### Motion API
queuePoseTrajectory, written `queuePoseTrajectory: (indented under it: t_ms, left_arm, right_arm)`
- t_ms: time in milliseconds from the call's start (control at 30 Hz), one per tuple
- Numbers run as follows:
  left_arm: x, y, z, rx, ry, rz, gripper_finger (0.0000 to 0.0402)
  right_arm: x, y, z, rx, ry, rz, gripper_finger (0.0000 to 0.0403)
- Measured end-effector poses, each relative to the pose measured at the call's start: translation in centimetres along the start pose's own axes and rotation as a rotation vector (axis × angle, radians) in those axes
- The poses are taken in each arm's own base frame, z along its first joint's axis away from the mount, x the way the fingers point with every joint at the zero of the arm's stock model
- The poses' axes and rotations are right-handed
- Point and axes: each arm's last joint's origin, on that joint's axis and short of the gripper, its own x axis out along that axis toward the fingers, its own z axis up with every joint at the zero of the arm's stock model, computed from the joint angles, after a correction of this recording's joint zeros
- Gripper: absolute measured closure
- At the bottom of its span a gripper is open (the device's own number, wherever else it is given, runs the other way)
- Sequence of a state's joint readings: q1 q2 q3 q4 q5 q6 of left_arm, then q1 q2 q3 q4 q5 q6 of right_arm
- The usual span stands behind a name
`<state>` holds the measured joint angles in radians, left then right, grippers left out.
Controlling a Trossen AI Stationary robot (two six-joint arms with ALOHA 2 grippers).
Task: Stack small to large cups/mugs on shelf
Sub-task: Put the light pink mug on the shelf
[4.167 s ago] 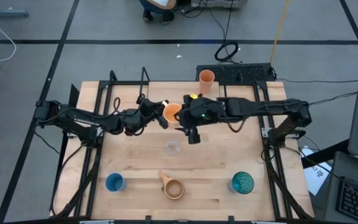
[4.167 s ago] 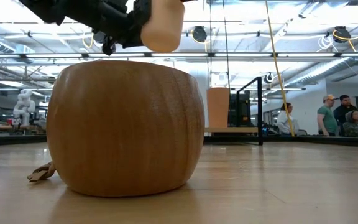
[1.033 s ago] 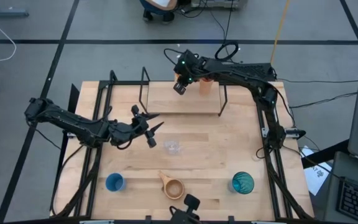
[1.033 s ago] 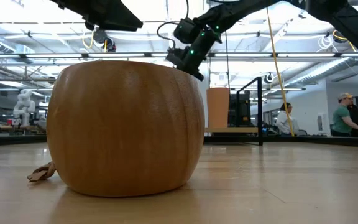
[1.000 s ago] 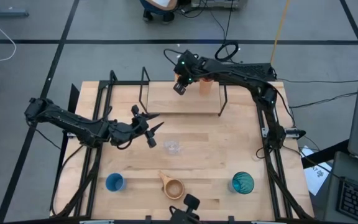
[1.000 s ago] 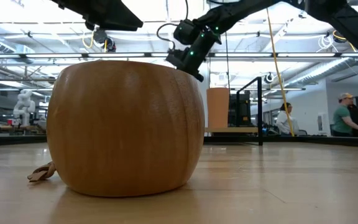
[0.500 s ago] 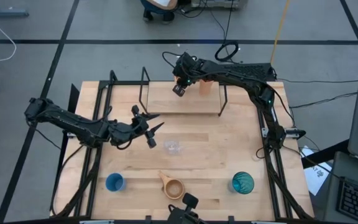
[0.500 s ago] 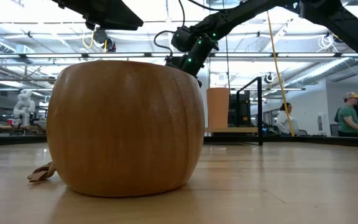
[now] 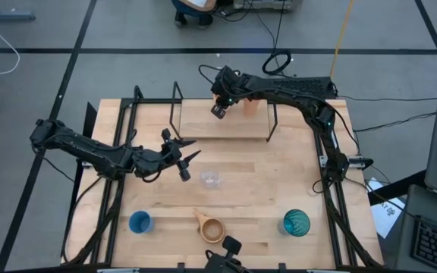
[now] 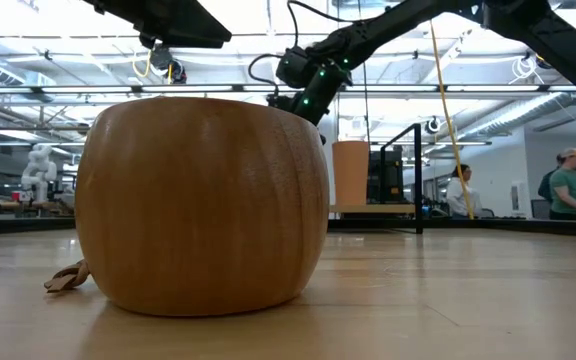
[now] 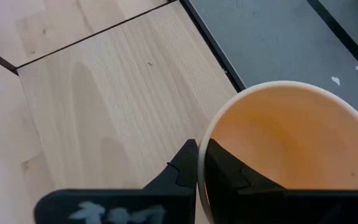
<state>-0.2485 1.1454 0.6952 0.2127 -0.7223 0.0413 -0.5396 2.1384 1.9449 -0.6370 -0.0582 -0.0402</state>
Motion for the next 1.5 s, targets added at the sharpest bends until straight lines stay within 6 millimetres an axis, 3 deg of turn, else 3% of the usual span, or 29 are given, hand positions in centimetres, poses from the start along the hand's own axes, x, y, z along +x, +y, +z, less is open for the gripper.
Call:
queuePoseTrajectory:
  t_ms: [867, 1233, 1500]
  left_arm:
    - [0.0, 0.0, 0.0, -0.001, 0.0, -0.009, 0.0227]
    - [0.0, 0.0, 0.0, -0.001, 0.0, -0.011, 0.0227]
    - [0.0, 0.0, 0.0, -0.001, 0.0, -0.011, 0.0227]
  right_arm:
    - [0.3, 0.2, -0.4, -0.011, 0.019, 0.004, 0.0393]
    - [0.3, 0.2, -0.4, -0.01, 0.013, 0.003, 0.0321]
    - [0.3, 1.0, -0.2, -0.025, 0.003, 0.013, 0.0298]
